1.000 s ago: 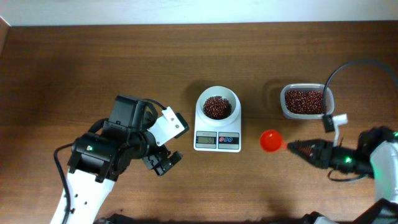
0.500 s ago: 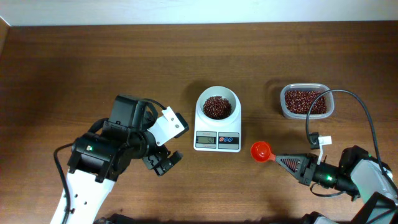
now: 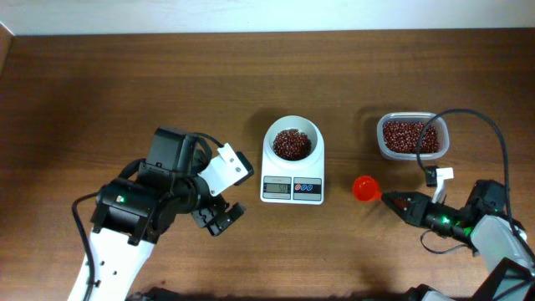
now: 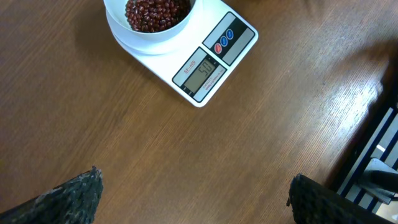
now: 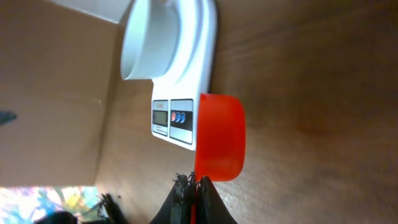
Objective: Scoop and weigh 50g on scale
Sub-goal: 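Set the orange scoop on the table and open the right gripper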
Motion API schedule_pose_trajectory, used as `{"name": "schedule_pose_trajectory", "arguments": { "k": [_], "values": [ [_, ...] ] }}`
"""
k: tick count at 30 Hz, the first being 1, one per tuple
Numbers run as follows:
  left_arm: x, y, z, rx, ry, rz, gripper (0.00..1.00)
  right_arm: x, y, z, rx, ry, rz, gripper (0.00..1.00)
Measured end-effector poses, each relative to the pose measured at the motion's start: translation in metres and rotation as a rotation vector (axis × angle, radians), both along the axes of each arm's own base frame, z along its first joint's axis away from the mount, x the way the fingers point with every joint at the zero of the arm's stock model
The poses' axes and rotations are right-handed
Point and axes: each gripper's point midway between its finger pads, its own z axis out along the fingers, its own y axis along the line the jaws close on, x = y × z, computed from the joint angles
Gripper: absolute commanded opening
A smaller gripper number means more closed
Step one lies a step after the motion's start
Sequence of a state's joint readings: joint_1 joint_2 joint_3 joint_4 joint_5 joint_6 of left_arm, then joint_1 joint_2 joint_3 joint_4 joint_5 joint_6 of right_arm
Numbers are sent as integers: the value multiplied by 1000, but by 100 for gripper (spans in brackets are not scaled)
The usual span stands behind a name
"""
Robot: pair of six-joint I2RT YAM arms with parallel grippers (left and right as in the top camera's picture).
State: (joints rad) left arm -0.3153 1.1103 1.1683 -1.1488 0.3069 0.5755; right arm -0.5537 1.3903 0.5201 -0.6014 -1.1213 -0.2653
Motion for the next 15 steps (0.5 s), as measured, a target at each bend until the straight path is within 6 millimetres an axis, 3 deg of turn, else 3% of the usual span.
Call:
{"name": "schedule_pose_trajectory", "arguments": {
  "k": [5, 12, 14, 15],
  "values": [
    [0, 0, 0, 0, 0, 0, 99, -8, 1, -8, 39, 144, -50, 5],
    [0, 0, 0, 0, 1, 0, 99, -13, 2, -13, 45, 190, -65, 6],
    [0, 0, 0, 0, 0, 0, 99, -16, 1, -17, 32, 219, -70, 20],
    [0, 0, 0, 0, 0, 0, 99, -17, 1, -19, 26, 232, -72, 20]
  ]
}}
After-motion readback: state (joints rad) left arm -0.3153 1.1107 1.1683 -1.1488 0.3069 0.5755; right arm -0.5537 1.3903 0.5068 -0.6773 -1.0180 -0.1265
